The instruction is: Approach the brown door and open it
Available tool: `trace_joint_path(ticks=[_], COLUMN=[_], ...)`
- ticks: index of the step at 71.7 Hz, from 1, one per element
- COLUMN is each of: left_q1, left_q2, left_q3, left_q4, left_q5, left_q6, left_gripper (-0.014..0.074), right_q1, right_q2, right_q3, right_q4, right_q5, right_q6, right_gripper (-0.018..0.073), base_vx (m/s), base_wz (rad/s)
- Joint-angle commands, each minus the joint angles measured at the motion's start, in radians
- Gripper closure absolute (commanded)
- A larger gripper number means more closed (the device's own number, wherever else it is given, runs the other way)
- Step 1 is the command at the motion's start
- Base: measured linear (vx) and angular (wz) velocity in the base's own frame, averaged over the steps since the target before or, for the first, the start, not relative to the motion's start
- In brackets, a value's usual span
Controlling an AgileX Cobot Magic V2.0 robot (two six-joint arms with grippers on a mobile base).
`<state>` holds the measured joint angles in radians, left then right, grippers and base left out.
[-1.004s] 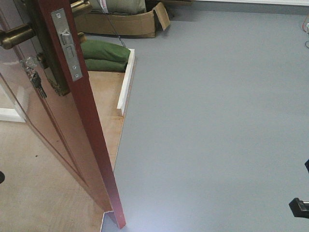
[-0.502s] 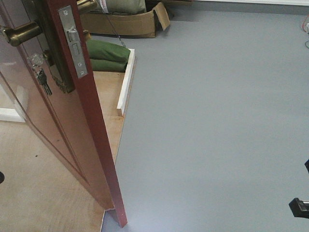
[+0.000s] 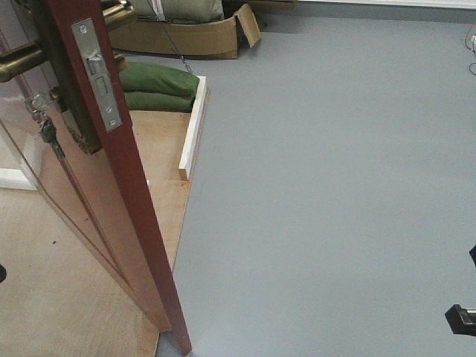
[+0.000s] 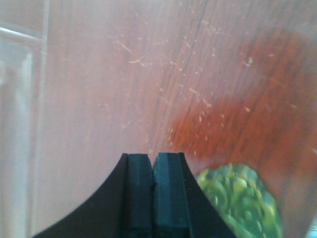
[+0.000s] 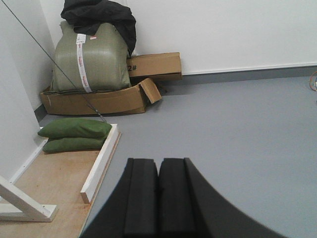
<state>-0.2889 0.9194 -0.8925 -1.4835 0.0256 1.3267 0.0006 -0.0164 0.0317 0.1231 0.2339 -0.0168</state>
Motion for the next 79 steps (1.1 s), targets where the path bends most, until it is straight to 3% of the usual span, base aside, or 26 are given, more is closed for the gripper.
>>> trace_joint_path(ticks=[1,79], left_q1=[-0.006,-0.006], left_q2=[-0.010,-0.010], left_q3=[-0.029,-0.029], left_q4=[-0.001,-0.001], left_q5=[-0.003,-0.003], left_q6=[-0.001,-0.001], left_gripper=[0.0586,0.0586], right_q1=[0.001,0.001], right_q2=[-0.009,-0.009], right_q3=[0.002,0.002], right_q4=[-0.005,-0.005], right_q5=[-0.079,-0.079], right_q6=[-0.009,-0.009], right_gripper=[0.0559,0.0559], base_vx=[0.05,0.15], base_wz=[-0.02,-0.07])
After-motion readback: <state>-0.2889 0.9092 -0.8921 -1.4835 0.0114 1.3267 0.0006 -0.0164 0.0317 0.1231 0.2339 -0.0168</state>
